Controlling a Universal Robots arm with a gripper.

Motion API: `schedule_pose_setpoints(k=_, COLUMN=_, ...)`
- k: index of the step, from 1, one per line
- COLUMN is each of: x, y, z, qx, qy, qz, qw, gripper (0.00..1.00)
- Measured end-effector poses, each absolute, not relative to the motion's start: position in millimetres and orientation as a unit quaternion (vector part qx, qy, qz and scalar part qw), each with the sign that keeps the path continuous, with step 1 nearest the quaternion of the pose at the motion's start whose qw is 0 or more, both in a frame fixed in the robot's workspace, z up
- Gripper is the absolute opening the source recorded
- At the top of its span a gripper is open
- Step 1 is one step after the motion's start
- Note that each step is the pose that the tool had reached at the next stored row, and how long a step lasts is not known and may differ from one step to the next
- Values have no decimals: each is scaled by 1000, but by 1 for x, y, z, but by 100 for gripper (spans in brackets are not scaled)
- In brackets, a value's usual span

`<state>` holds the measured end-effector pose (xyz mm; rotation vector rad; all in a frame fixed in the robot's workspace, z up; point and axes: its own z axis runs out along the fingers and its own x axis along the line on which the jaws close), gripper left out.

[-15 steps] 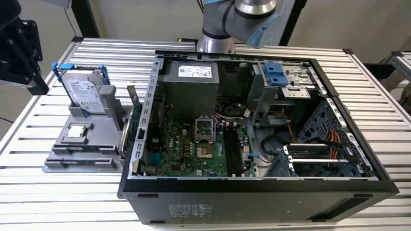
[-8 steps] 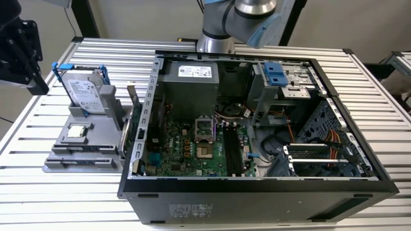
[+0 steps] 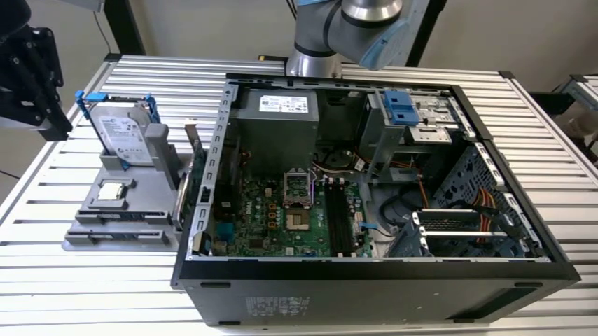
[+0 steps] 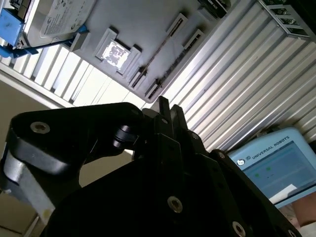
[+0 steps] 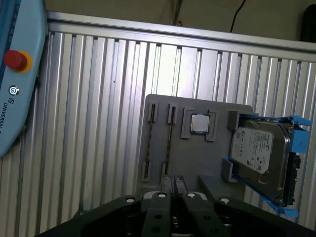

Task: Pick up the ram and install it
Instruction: 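Pick up the ram and move it above insertion slot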

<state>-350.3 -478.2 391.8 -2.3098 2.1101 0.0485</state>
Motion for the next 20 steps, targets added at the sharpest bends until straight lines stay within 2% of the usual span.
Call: schedule_pose_setpoints(k=20, x=-350, y=-478, z=388, qx=-698, qy=716, qz=15, qw=7, gripper=100)
